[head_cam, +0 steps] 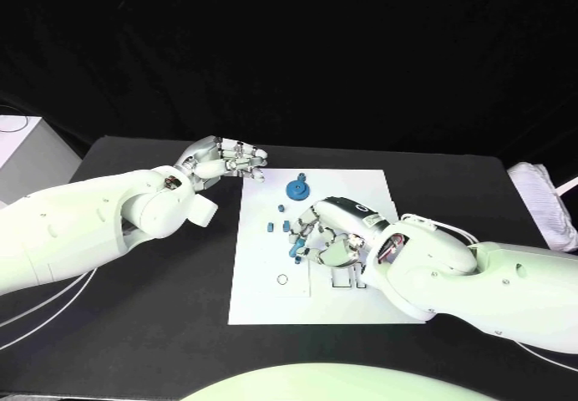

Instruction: Assemble the parts on the task board

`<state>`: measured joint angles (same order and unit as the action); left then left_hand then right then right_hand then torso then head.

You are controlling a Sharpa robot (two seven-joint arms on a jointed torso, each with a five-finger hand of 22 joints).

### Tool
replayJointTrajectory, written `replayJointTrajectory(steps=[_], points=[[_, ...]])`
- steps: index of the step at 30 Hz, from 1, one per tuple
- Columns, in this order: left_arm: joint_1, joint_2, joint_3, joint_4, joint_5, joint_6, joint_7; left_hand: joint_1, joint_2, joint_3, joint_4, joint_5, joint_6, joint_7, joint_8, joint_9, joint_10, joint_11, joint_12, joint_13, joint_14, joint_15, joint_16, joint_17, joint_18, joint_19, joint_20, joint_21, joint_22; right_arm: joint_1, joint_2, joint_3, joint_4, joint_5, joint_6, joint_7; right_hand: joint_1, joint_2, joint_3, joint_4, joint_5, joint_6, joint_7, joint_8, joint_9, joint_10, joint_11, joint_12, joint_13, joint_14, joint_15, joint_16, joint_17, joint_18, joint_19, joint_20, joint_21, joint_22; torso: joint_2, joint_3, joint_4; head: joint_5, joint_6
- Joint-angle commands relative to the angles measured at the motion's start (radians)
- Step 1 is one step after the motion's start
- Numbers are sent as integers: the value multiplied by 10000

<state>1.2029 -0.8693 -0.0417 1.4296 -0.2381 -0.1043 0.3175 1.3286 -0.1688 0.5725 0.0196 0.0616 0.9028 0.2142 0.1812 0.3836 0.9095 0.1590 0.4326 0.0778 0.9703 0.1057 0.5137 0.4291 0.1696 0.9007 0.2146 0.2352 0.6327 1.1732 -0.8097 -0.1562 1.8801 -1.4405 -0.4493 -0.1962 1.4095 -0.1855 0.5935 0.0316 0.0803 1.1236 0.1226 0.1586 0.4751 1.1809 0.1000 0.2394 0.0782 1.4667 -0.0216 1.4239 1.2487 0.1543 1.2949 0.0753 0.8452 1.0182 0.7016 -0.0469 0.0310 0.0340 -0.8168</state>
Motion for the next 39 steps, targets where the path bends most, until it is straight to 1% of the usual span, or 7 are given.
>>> replayJointTrajectory(steps=[1,7,11,14,23,27,39], points=[[-4,52,5,1,1,196,115,-9,88,14,34,33,-73,-22,-60,-11,-49,-2,26,12,-47,4,-44,16,99,67,15,-37,-15,-142,171,-24,-36,-494,-96,272,-45,57,10,-58,42,-15,11,7,15,561,-493,-50,238,389,-49,51,5,-151,45,-12,51,3,-2,-7,-7,64,-30],[-6,85,4,-20,2,213,113,-9,88,14,34,33,-73,-22,-60,-11,-49,-2,26,12,-47,4,-44,16,99,67,15,-37,-15,-419,477,-96,-307,-745,41,292,-49,54,14,-68,51,-25,14,4,17,555,-490,-62,240,388,-48,46,-5,-144,32,-12,18,-19,-2,-6,2,115,-56],[-7,90,2,-29,2,218,111,-9,88,14,34,33,-73,-22,-60,-11,-49,-2,26,12,-47,4,-44,16,99,67,15,-37,-15,-557,669,-130,-461,-886,137,290,-49,54,14,-68,51,-25,14,4,17,555,-490,-62,240,388,-48,46,-5,-144,32,-12,18,-19,14,2,-1,170,-96],[-7,97,1,-28,2,232,109,-9,88,14,34,33,-73,-22,-60,-11,-49,-2,26,12,-47,4,-44,16,99,67,15,-37,-15,-623,786,-144,-554,-971,200,285,-54,53,15,-75,55,-31,17,2,18,551,-486,-70,242,386,-46,43,-12,-142,25,-12,4,-26,19,3,8,180,-113],[-8,74,-1,-20,2,229,99,-9,88,14,34,33,-73,-22,-60,-11,-49,-2,26,12,-47,4,-44,16,99,67,15,-37,-15,-712,939,-193,-769,-1177,448,182,-57,53,21,-88,67,-43,22,-2,20,546,-483,-83,244,390,-44,50,3,-140,19,-11,-4,-28,16,-14,3,201,-168],[-8,62,-2,-19,2,223,96,-9,88,14,34,33,-73,-22,-60,-11,-49,-2,26,12,-47,4,-44,16,99,67,15,-37,-15,-741,973,-210,-805,-1211,521,140,-57,53,21,-88,67,-43,22,-2,20,546,-483,-83,244,390,-44,50,3,-140,19,-11,-4,-28,9,-6,4,228,-180],[-7,42,-5,-9,2,224,89,-3,94,12,41,32,-75,-20,-60,-14,-57,0,34,15,-53,5,-46,25,100,76,16,-54,-26,-793,1019,-261,-923,-1304,774,59,-60,56,26,-96,77,-51,25,-5,21,542,-480,-93,246,389,-42,49,1,-139,14,-11,-13,-32,14,-9,1,247,-221]])
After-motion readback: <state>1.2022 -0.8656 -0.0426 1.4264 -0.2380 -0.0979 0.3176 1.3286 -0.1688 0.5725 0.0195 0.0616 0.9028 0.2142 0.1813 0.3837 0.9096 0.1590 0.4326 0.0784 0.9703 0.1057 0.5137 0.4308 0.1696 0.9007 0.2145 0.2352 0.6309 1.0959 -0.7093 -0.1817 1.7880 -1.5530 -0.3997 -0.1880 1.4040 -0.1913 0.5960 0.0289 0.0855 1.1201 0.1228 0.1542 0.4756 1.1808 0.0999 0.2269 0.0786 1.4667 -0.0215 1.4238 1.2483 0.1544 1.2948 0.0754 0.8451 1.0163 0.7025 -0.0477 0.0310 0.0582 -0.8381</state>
